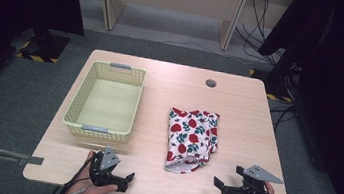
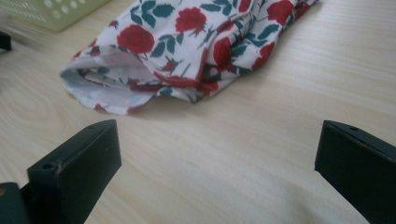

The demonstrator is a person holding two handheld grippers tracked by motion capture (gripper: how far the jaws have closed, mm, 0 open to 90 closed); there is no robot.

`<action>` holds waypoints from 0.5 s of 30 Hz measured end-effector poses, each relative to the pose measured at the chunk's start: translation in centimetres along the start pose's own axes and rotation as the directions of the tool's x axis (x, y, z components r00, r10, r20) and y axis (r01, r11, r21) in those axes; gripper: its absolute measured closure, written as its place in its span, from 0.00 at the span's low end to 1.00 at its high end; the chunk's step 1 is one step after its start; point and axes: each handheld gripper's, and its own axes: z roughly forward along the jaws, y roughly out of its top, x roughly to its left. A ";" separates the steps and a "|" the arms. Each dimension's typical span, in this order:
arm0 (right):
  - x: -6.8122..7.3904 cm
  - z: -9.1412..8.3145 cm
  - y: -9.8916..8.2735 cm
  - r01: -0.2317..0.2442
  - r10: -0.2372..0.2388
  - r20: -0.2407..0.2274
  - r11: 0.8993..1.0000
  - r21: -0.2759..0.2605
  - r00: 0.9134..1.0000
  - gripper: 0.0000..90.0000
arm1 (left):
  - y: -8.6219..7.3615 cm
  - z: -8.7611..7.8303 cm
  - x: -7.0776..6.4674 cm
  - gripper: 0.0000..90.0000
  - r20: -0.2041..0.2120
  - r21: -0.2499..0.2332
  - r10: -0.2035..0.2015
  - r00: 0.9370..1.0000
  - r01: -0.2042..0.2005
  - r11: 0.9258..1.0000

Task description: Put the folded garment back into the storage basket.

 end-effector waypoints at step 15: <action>-0.1 2.8 2.9 0.013 -0.013 0.061 1.000 0.005 0.998 0.01 | 0.0 0.0 0.0 0.00 0.002 0.000 0.002 1.000 -0.002 1.000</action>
